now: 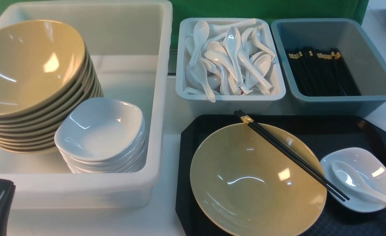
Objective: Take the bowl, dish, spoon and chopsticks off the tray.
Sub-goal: Use the right arm to grab the chopsticks
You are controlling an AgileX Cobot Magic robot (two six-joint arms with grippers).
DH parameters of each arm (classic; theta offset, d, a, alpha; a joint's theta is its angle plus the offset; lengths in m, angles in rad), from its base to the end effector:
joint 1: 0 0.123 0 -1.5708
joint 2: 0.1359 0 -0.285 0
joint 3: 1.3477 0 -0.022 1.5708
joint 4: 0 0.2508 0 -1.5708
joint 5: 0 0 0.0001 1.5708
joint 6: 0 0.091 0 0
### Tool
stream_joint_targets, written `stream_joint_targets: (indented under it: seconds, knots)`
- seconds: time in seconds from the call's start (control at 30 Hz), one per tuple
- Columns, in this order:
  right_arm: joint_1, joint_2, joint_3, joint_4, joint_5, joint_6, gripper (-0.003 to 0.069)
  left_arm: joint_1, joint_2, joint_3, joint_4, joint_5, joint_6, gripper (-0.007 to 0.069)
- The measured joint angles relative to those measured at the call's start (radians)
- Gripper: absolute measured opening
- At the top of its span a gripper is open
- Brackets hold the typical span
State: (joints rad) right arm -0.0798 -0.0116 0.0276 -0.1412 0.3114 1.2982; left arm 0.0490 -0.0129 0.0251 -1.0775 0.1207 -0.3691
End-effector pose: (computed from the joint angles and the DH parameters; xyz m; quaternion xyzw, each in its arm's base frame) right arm 0.0537 -0.0082 0.1767 0.4685 0.6309 0.3044 0.5384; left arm 0.0565 -0.0070 0.2002 -0.4473 0.5396 -0.4859 0.5222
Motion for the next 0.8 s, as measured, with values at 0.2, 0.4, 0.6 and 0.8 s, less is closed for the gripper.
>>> stream_joint_targets:
  seconds: [0.2,0.4,0.6,0.8]
  knots:
    - [0.0,0.0,0.0,0.0,0.006,0.065,0.0239,0.0,0.0,0.0,-0.029,0.007,0.025,-0.0011]
    - [0.0,0.0,0.001,-0.001,-0.019,-0.014,0.0239,0.0,0.0,-0.101,0.009,0.106,0.333,-0.0011]
    - [0.023,0.008,-0.041,-0.001,-0.199,-0.234,0.0239,0.0,0.059,-0.359,0.139,0.243,0.767,-0.0011]
    - [0.178,0.281,-0.403,-0.004,-0.007,-0.797,0.0147,0.0,0.426,-0.674,0.418,0.599,0.833,-0.0011]
